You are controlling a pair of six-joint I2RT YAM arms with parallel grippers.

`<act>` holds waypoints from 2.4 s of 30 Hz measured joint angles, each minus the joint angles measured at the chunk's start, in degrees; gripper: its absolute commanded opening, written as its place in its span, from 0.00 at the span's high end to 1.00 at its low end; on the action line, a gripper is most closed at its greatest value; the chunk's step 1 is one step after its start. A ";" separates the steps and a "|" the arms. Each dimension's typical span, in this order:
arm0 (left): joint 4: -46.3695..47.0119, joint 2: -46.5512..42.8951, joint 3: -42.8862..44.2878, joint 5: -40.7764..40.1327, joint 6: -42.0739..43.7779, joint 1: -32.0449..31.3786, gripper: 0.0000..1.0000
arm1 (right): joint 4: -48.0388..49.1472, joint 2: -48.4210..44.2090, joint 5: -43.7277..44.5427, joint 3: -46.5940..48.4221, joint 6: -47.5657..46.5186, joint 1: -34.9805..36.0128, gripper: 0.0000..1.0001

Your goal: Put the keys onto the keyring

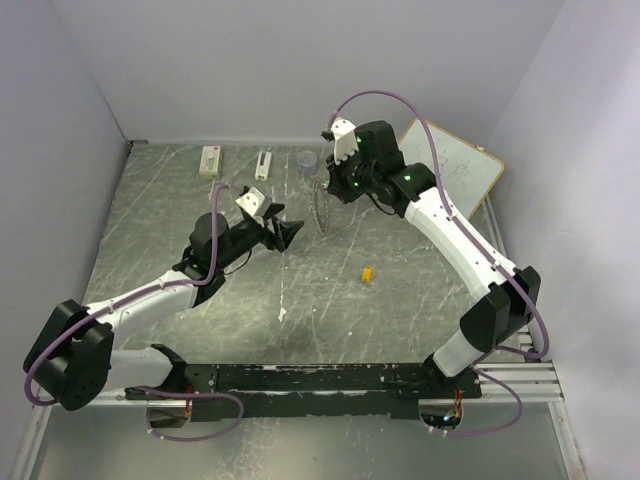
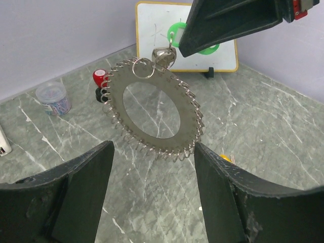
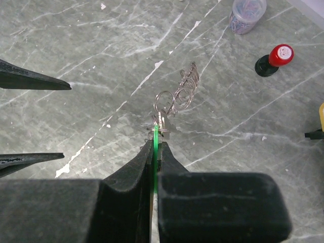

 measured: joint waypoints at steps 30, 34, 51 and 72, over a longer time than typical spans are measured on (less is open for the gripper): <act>11.52 5.33 -2.56 4.68 -5.03 5.86 0.26 | 16.06 -15.63 -6.23 -20.94 -8.44 0.50 1.00; 12.07 5.33 -2.56 7.61 -7.67 7.08 0.26 | 19.39 -17.49 -7.04 -22.58 -9.77 0.50 1.00; 25.18 8.20 -6.43 21.00 -14.01 7.26 0.15 | 25.35 -15.78 -7.63 -21.77 -2.56 0.50 1.00; 31.82 15.52 -7.91 19.32 -8.46 4.48 0.09 | 29.77 -14.86 -8.55 -19.12 1.01 0.33 1.00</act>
